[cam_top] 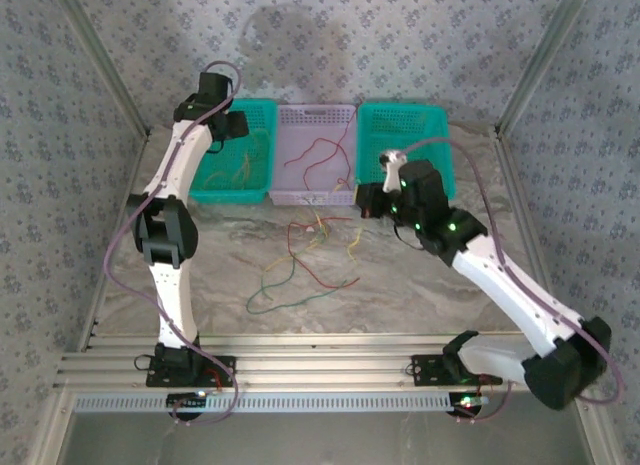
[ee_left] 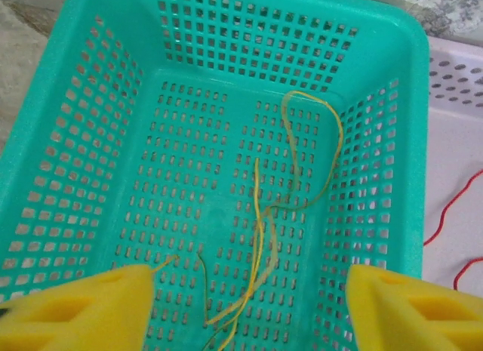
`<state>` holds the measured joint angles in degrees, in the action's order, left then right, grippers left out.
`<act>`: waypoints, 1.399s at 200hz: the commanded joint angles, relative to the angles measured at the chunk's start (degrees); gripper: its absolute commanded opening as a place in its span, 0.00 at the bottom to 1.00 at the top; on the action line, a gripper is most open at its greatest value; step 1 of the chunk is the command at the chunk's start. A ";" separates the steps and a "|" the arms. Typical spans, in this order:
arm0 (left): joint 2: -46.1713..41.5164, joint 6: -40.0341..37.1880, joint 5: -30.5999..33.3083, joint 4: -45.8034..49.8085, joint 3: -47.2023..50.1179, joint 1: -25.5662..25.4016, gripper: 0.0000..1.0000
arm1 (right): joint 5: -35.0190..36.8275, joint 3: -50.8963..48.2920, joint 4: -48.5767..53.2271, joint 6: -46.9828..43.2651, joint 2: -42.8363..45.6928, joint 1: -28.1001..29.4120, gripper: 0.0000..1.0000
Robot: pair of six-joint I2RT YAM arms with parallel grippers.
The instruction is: Untangle the cables
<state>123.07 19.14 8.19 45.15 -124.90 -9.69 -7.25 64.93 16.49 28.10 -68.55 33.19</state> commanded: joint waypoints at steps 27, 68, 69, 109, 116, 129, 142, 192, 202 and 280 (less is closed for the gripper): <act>-18.96 2.77 -2.33 -3.61 5.88 0.59 0.88 | -3.47 21.73 3.18 -3.45 -16.59 1.23 0.00; -38.57 5.97 -1.42 -12.70 24.46 0.81 1.00 | -4.27 39.68 6.33 -3.67 -34.10 2.82 0.00; -38.98 6.07 -1.42 -12.75 24.94 0.77 0.99 | -4.36 40.20 6.39 -3.67 -34.54 2.88 0.00; -53.77 9.83 0.19 -14.12 40.54 0.77 1.00 | -8.03 63.49 13.50 -2.69 -53.61 3.69 0.00; -56.28 10.80 0.75 -14.19 43.26 0.77 1.00 | -7.87 67.45 14.79 -3.13 -56.63 4.09 0.00; -60.47 12.47 0.65 -13.70 47.94 0.87 1.00 | -8.23 74.64 16.72 -4.30 -62.19 4.50 0.00; -64.49 14.06 1.02 -12.00 52.16 0.82 1.00 | -8.91 79.33 16.37 -4.28 -66.78 4.58 0.00; -78.51 12.75 2.90 -9.14 66.30 0.82 0.99 | -9.85 89.57 10.47 -2.71 -80.76 5.27 0.00; -80.12 11.81 4.16 -8.27 67.42 0.81 1.00 | -9.52 90.56 9.30 -2.11 -82.80 5.84 0.00; -83.42 10.88 3.28 -7.73 69.08 0.72 1.00 | -7.38 93.65 2.53 1.26 -90.43 9.13 0.00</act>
<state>39.86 30.98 11.57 37.50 -55.90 -9.32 -15.66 155.74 22.09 26.68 -158.69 43.03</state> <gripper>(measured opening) 0.994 0.045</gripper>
